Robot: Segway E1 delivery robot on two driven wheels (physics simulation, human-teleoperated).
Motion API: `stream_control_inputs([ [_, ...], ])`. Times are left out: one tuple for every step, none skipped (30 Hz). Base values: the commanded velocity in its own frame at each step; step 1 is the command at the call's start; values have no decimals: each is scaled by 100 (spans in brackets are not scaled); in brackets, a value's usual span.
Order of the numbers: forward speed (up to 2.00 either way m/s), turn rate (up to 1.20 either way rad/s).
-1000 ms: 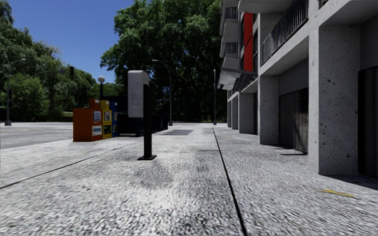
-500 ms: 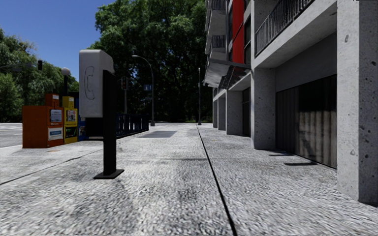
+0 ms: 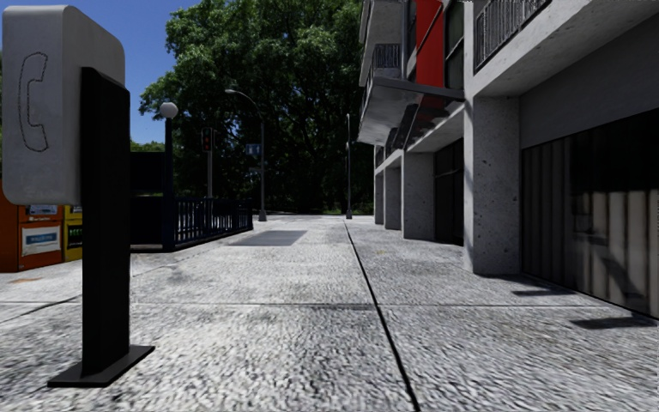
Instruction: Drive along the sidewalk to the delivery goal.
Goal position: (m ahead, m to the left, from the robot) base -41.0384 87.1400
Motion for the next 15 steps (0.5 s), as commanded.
stream_control_inputs([
  [200,0],
  [200,0],
  [200,0],
  [200,0],
  [200,0],
  [200,0],
  [200,0],
  [200,0],
  [200,0],
  [200,0],
  [200,0],
  [200,0],
  [200,0],
  [200,0],
  [200,0],
])
